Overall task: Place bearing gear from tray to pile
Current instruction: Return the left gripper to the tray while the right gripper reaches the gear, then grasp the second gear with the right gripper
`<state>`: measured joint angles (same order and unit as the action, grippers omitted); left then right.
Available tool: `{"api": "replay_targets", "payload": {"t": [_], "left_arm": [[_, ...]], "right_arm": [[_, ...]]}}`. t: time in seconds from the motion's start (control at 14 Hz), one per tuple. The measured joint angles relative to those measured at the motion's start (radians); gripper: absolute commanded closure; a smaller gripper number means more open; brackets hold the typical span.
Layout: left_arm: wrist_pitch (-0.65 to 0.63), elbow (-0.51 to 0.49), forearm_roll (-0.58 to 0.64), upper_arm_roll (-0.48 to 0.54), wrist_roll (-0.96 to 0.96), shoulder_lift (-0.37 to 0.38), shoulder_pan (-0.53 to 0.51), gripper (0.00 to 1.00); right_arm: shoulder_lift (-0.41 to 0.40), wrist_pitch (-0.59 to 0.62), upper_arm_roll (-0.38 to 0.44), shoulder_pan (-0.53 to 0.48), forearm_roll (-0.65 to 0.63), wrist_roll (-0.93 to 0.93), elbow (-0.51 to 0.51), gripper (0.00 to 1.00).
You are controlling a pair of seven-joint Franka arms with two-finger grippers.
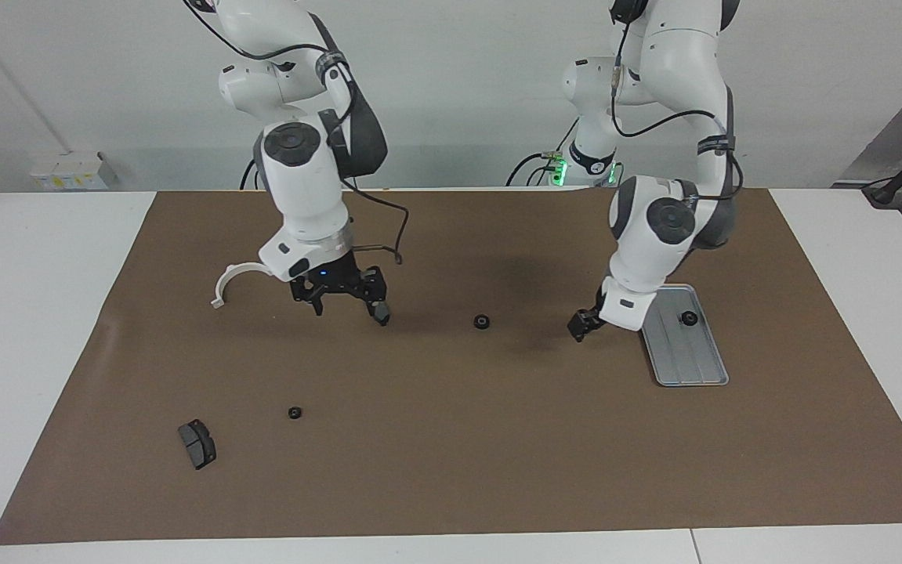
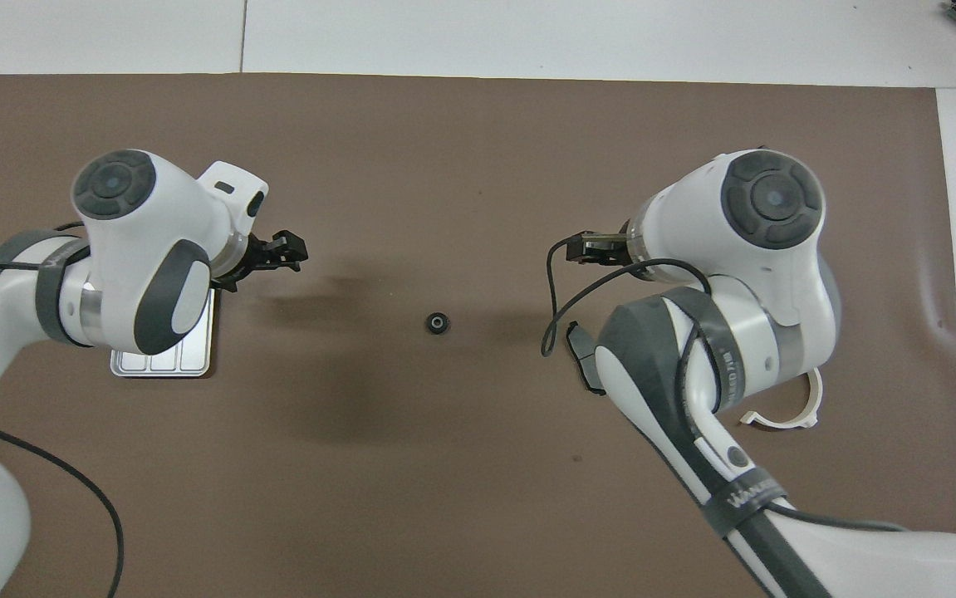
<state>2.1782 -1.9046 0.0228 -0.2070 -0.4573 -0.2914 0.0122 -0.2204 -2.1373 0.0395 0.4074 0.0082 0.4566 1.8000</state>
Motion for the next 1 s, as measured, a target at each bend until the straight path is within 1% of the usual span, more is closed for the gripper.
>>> {"api": "replay_targets", "payload": {"t": [0.21, 0.43, 0.57, 0.71, 1.0], "left_arm": [[-0.013, 0.0, 0.0, 0.001, 0.232, 0.022, -0.13, 0.0], [-0.016, -0.01, 0.002, 0.001, 0.38, 0.029, -0.209, 0.0], [-0.013, -0.025, 0.013, 0.002, 0.469, 0.03, -0.259, 0.0], [0.01, -0.039, 0.018, 0.001, 0.509, 0.03, -0.29, 0.0], [0.088, -0.105, 0.019, 0.001, 0.515, 0.03, -0.295, 0.07]], "right_arm": [[-0.064, -0.001, -0.001, 0.094, -0.003, 0.126, -0.071, 0.0], [-0.114, -0.001, -0.001, 0.159, -0.004, 0.186, -0.115, 0.0], [-0.156, -0.001, -0.001, 0.206, -0.035, 0.245, -0.15, 0.0], [-0.214, -0.001, -0.001, 0.244, -0.06, 0.299, -0.198, 0.0], [-0.329, -0.003, 0.0, 0.294, -0.078, 0.327, -0.265, 0.0]]}}
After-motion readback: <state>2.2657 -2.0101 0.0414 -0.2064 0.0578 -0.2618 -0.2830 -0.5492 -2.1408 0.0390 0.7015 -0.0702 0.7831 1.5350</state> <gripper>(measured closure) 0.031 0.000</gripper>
